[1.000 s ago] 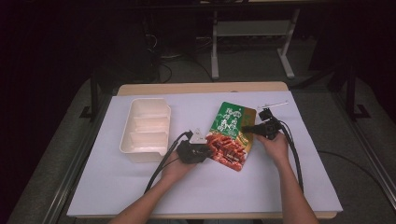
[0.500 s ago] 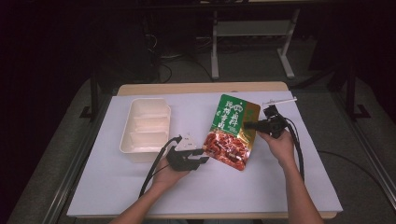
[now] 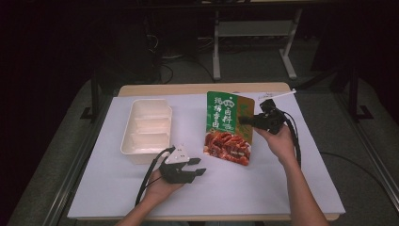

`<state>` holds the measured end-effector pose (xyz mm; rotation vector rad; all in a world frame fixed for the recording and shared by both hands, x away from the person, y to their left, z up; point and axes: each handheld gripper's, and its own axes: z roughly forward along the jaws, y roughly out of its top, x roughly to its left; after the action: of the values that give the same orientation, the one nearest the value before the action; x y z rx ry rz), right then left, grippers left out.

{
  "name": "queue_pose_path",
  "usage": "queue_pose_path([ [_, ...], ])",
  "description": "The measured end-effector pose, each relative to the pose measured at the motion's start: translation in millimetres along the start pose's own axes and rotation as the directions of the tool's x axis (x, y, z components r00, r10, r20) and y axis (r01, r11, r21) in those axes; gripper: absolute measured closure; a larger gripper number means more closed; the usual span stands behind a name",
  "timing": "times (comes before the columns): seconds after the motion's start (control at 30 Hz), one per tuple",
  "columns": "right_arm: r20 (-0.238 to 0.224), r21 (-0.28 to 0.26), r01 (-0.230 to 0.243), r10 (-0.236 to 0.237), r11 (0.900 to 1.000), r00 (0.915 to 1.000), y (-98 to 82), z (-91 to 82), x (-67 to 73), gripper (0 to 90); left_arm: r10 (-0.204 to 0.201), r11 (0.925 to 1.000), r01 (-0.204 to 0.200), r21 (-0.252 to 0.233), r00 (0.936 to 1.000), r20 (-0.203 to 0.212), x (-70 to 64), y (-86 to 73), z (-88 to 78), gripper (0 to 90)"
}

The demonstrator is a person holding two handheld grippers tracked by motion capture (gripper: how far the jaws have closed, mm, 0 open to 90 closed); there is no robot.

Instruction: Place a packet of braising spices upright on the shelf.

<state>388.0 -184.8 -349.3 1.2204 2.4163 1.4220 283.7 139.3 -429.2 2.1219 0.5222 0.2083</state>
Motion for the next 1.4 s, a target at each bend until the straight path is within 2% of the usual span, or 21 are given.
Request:
queue_pose_path([
  [0.27,0.0,-0.001,0.055,-0.055,0.998,0.9985,11.7,-1.9,16.0,89.6,-0.001,1.0,0.001,-0.009,1.0,0.009,-3.6,-8.1,-10.6,50.8],
  [0.7,0.005,-0.017,0.095,-0.095,0.995,0.9955,30.4,-2.4,31.1,89.7,0.017,0.9998,-0.017,-0.004,0.9998,0.012,-11.0,-15.2,-20.8,43.9],
  [1.0,0.007,-0.029,0.14,-0.14,0.99,0.9901,53.0,8.9,43.4,89.9,0.012,0.9998,-0.012,-0.017,0.9997,0.022,-12.4,-21.3,-25.2,40.0],
  [1.13,-0.009,-0.036,0.151,-0.151,0.988,0.9884,64.5,16.1,49.6,89.9,0.016,0.9997,-0.015,-0.018,0.9994,0.031,-12.7,-23.5,-26.7,38.9],
  [1.23,-0.035,-0.06,0.171,-0.173,0.984,0.9843,77.6,25.3,56.0,89.8,0.019,0.9995,-0.018,-0.027,0.9991,0.037,-14.5,-23.1,-27.7,38.1],
  [1.4,-0.051,-0.072,0.19,-0.194,0.979,0.9797,92.5,35.2,62.0,89.9,0.035,0.9987,-0.033,-0.039,0.9982,0.048,-15.8,-23.0,-29.8,36.6],
])
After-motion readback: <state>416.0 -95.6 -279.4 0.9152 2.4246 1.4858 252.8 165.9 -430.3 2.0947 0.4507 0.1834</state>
